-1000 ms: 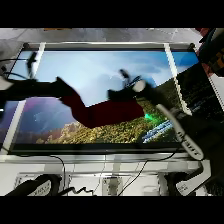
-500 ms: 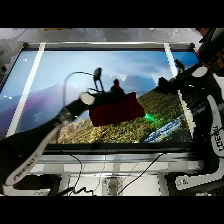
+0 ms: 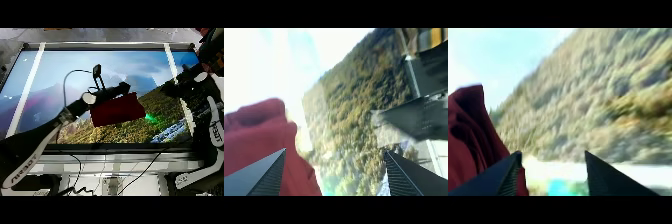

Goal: Fold the clothes and pants, and hang the long-sleeved shirts on hangers.

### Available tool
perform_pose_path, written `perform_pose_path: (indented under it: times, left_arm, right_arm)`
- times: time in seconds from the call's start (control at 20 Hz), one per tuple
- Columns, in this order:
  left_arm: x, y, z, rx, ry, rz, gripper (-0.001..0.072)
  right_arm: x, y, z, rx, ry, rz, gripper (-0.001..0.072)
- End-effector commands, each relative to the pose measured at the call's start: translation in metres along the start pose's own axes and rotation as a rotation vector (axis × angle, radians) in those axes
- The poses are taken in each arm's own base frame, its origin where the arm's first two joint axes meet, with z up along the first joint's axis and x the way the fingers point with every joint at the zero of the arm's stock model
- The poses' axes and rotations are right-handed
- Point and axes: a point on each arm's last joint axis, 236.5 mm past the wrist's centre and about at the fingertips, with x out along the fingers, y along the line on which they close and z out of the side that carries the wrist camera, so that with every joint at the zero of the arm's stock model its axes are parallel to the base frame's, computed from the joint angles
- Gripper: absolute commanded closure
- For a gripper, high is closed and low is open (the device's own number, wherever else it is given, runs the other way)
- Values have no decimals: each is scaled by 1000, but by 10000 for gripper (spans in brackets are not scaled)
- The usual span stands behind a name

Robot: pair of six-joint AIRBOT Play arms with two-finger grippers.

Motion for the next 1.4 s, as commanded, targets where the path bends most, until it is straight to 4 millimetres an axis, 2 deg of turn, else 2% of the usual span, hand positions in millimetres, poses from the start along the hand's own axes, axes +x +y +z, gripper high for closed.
perform_pose_path:
  times: [0.0, 0.1, 0.2, 0.35, 0.45, 0.55, 0.6, 0.65, 0.7, 0.8, 0.9, 1.0, 1.1, 1.2, 1.35]
  left_arm:
    - [-30, -9, 28, 143, 7, -50, 12]
    - [-39, -7, 37, 148, 6, -56, 12]
    - [-41, -3, 39, 143, 13, -55, 12]
    - [-42, -4, 33, 146, 41, -67, 12]
    - [-42, -1, 26, 188, 69, -58, 12]
    - [-43, 6, 16, 269, 112, -36, 12]
    - [-45, 12, 10, 318, 144, -20, 11]
    - [-48, 18, 4, 359, 182, -9, 12]
    - [-54, 26, -2, 408, 230, 6, 11]
    - [-76, 47, -5, 512, 317, 61, 11]
    - [-106, 73, 13, 572, 341, 184, 11]
    - [-148, 95, 47, 653, 310, 333, 12]
    - [-195, 105, 82, 742, 257, 464, 12]
    - [-236, 104, 112, 802, 183, 557, 12]
    - [-271, 94, 135, 801, 91, 596, 12]
  right_arm:
    - [45, 32, -44, 23, 203, 239, 193]
    - [68, 56, -64, -10, 274, 324, 102]
    - [89, 76, -78, -90, 296, 317, 20]
    - [115, 96, -93, -192, 298, 234, 21]
    - [126, 108, -115, -261, 349, 185, 23]
    - [132, 129, -136, -329, 385, 192, 41]
    - [135, 137, -143, -358, 394, 197, 198]
    - [136, 145, -147, -385, 393, 200, 416]
    - [136, 151, -147, -398, 382, 201, 526]
    - [125, 162, -138, -428, 351, 205, 695]
    - [98, 165, -120, -453, 297, 179, 695]
    - [55, 160, -91, -446, 204, 109, 695]
    - [-5, 143, -70, -388, 135, 20, 695]
    - [-74, 122, -67, -369, 93, -59, 695]
    - [-185, 79, -50, -349, -112, -233, 695]
